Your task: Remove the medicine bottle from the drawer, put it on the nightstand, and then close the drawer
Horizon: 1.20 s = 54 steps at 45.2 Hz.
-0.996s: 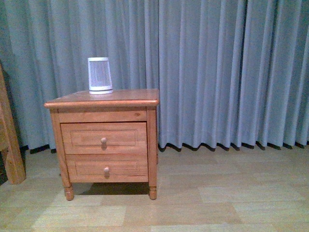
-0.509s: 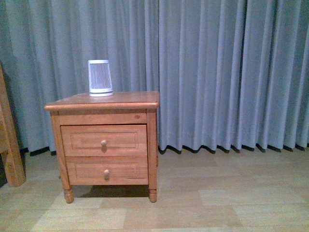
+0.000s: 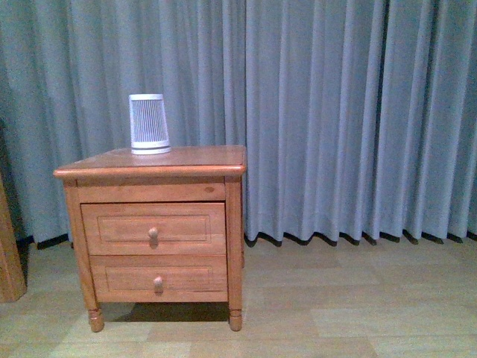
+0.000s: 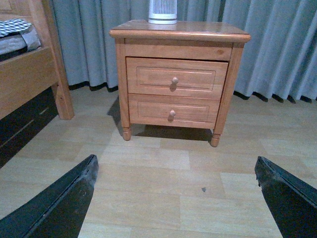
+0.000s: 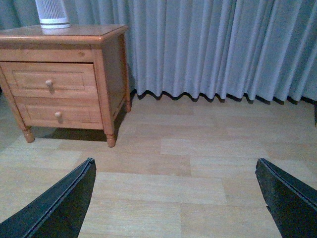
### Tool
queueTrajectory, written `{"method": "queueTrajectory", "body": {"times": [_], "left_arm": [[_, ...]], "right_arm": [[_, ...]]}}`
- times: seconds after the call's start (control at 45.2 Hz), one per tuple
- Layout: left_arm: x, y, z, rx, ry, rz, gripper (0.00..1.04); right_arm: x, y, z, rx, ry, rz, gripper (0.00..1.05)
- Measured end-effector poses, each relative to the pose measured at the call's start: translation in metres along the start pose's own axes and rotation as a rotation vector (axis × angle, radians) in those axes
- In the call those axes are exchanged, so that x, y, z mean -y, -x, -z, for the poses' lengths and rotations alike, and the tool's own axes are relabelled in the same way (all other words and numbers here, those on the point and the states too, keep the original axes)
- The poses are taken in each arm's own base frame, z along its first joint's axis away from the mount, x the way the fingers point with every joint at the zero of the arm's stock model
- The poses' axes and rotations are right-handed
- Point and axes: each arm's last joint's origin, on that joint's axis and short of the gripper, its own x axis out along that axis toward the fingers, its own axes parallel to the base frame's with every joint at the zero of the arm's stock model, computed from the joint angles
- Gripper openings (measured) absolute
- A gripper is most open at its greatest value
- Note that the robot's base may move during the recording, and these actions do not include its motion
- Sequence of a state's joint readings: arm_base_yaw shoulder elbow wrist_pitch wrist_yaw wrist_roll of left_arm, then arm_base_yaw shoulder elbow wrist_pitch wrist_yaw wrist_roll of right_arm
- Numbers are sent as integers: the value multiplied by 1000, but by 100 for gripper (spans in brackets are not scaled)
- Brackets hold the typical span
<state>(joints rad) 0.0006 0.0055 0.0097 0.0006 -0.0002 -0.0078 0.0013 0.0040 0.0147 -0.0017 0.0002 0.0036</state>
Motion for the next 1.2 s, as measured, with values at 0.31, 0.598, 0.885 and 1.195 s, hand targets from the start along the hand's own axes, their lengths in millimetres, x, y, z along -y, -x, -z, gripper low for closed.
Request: {"method": "queueTrajectory", "body": {"times": [0.31, 0.598, 0.885, 1.195], "left_arm": [[0, 0, 0, 0, 0, 0, 98], [0, 0, 0, 0, 0, 0, 98], [1, -5, 7, -262, 282, 107, 98], [9, -60, -5, -202, 291, 122, 98]], "right_arm": [[0, 0, 0, 0, 0, 0, 98], [0, 0, 0, 0, 0, 0, 98], [0, 0, 0, 0, 0, -1, 98], [0, 0, 0, 0, 0, -1, 98]]}}
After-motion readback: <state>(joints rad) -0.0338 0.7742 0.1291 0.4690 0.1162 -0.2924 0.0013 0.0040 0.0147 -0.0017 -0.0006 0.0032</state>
